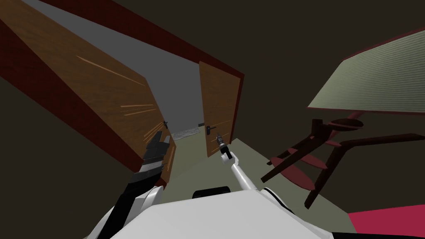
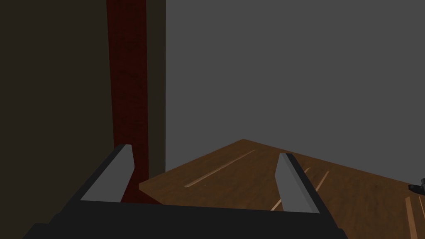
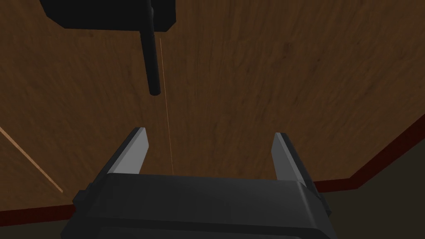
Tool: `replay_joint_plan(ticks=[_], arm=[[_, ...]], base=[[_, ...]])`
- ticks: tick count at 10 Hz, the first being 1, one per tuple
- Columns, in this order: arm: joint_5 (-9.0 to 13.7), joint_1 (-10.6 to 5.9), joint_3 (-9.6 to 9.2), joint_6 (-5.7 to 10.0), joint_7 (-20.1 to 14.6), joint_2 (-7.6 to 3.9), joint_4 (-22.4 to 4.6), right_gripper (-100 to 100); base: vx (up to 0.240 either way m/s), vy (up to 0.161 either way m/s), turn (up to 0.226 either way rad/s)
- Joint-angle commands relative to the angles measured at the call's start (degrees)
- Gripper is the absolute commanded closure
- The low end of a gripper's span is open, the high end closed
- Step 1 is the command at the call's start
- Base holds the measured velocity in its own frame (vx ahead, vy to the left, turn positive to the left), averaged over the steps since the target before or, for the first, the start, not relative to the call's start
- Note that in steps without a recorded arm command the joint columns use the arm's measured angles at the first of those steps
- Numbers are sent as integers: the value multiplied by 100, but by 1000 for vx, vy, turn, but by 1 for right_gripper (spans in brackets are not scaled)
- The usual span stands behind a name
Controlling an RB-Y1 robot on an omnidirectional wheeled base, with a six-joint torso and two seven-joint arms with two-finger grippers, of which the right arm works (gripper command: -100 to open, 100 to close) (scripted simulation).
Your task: Push the door open
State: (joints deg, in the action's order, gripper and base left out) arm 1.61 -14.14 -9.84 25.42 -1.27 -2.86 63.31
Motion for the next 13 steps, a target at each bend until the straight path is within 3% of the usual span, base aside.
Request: replay_joint_plan(ticks=[1, 8, 13], arm=[[10, -156, -31, 20, -55, 10, -286, -100], [35, -764, -141, 17, -208, 140, -1364, -100], [49, -1088, -199, 15, -291, 239, -1930, -100]], base=[[97, -87, 68], [70, -84, 67], [69, -71, 53]])
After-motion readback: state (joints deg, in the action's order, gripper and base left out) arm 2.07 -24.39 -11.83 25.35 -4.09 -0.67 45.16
